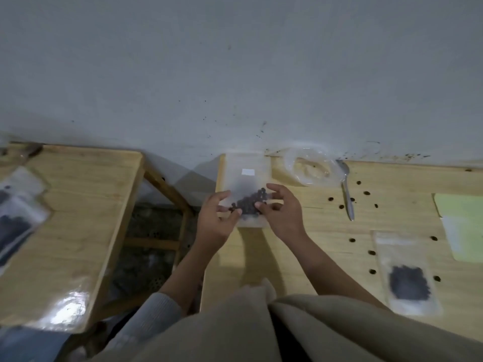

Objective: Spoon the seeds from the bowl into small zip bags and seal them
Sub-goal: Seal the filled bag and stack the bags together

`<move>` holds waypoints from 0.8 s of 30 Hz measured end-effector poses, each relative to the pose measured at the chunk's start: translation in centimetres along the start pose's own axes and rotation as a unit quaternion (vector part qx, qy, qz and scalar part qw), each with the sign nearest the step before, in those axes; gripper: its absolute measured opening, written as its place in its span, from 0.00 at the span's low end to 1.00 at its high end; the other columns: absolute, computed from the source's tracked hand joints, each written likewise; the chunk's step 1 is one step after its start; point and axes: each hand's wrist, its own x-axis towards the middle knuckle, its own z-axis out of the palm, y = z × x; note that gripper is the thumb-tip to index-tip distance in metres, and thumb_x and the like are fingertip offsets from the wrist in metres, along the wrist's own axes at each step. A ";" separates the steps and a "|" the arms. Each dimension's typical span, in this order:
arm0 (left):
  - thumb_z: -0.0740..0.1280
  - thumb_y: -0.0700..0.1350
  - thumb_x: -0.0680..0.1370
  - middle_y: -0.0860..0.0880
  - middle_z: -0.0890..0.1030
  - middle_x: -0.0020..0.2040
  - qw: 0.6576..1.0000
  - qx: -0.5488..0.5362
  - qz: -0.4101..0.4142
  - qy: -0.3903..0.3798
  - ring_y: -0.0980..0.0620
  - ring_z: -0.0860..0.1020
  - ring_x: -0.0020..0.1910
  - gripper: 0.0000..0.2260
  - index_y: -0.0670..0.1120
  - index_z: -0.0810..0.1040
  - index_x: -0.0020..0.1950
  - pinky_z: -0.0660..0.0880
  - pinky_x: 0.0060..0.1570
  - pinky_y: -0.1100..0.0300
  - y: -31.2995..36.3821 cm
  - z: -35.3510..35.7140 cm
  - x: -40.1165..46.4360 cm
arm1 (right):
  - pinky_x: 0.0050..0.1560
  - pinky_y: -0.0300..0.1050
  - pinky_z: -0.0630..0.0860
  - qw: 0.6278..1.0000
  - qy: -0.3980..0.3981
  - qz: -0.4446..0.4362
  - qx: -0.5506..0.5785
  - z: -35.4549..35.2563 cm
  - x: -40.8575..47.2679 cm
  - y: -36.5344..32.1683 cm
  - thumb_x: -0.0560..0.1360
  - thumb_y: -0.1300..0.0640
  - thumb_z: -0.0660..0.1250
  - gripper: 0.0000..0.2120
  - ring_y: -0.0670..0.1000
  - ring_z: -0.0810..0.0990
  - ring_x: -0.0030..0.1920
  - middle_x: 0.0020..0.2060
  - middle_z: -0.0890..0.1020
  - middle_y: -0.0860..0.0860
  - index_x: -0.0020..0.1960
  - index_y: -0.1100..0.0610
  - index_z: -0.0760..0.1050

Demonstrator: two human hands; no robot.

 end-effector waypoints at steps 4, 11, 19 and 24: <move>0.71 0.43 0.74 0.45 0.73 0.61 0.997 0.064 -0.028 -0.023 0.51 0.74 0.50 0.21 0.41 0.73 0.65 0.71 0.47 0.62 -1.0 0.2 3.4 | 0.44 0.41 0.76 0.992 0.004 -0.006 -0.130 2.0 3.5 0.4 0.70 0.57 0.75 0.22 0.52 0.80 0.43 0.50 0.78 0.54 0.62 0.56 0.75; 0.70 0.51 0.74 0.42 0.75 0.62 0.981 0.186 -0.018 -0.051 0.43 0.72 0.62 0.22 0.40 0.76 0.63 0.65 0.63 0.56 -2.5 1.1 6.1 | 0.57 0.43 0.72 0.975 -0.011 -0.008 -0.224 3.3 5.7 0.8 0.73 0.53 0.70 0.23 0.56 0.75 0.56 0.60 0.70 0.57 0.66 0.57 0.70; 0.70 0.49 0.75 0.46 0.65 0.68 0.986 0.164 -0.025 0.002 0.47 0.63 0.67 0.22 0.47 0.71 0.67 0.67 0.63 0.54 0.4 1.6 3.7 | 0.58 0.47 0.74 0.983 0.004 -0.032 -0.182 0.6 2.7 1.4 0.75 0.53 0.67 0.22 0.55 0.73 0.57 0.60 0.68 0.55 0.68 0.55 0.70; 0.70 0.45 0.75 0.49 0.70 0.61 0.995 0.098 0.035 -0.002 0.48 0.70 0.62 0.16 0.47 0.75 0.61 0.71 0.62 0.53 3.6 4.4 -0.1 | 0.51 0.42 0.74 0.986 0.056 -0.055 -0.148 -3.8 -2.0 3.6 0.74 0.59 0.68 0.17 0.52 0.77 0.49 0.53 0.71 0.53 0.62 0.57 0.74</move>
